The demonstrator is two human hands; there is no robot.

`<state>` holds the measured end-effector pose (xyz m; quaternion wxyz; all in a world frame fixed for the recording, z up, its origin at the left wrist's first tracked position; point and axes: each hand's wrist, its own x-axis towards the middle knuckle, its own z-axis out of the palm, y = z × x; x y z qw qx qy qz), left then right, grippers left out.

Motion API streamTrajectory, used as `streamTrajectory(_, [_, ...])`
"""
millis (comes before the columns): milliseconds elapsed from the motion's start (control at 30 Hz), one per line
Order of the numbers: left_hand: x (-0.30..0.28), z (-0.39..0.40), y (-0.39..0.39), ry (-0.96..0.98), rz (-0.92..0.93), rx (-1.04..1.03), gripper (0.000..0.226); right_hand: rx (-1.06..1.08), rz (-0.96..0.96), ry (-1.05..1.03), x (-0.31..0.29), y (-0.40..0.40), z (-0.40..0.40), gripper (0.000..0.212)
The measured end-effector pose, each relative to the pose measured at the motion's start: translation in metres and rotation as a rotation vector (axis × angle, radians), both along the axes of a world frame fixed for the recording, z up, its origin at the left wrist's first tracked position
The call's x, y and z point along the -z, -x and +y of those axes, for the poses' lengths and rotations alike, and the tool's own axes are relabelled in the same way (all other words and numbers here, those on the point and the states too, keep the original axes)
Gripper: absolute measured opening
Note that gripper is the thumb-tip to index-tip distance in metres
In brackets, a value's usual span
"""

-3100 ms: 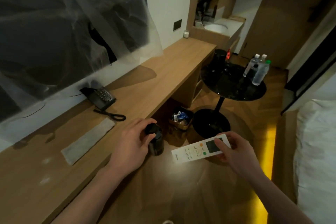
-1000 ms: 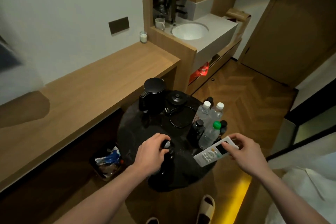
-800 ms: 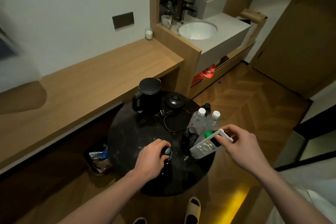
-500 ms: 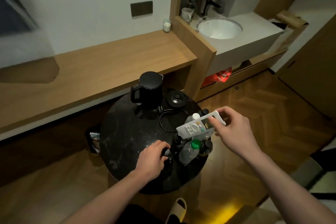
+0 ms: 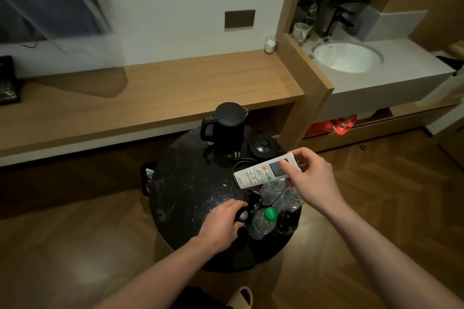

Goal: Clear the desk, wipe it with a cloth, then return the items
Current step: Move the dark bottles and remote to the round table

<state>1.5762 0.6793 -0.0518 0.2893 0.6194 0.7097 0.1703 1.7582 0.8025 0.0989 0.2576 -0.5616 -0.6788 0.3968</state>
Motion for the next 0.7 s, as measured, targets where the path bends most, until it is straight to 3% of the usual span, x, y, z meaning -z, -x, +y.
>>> streamTrajectory(100, [-0.018,-0.012,0.019,-0.030,-0.015,-0.018,0.061,-0.023,0.008,0.031,-0.003,0.012,-0.002,0.007])
streamTrajectory(300, [-0.050,-0.051,0.110,-0.162,0.078,-0.226,0.041,-0.027,0.049,0.124,0.008,0.053,-0.030,0.011])
streamTrajectory(467, [-0.063,-0.074,0.176,-0.129,0.131,-0.338,0.036,-0.005,0.078,0.181,0.052,0.111,-0.061,0.016])
streamTrajectory(700, [-0.063,-0.103,0.226,0.021,0.134,-0.243,0.040,0.419,0.307,0.701,0.140,0.190,-0.113,0.016])
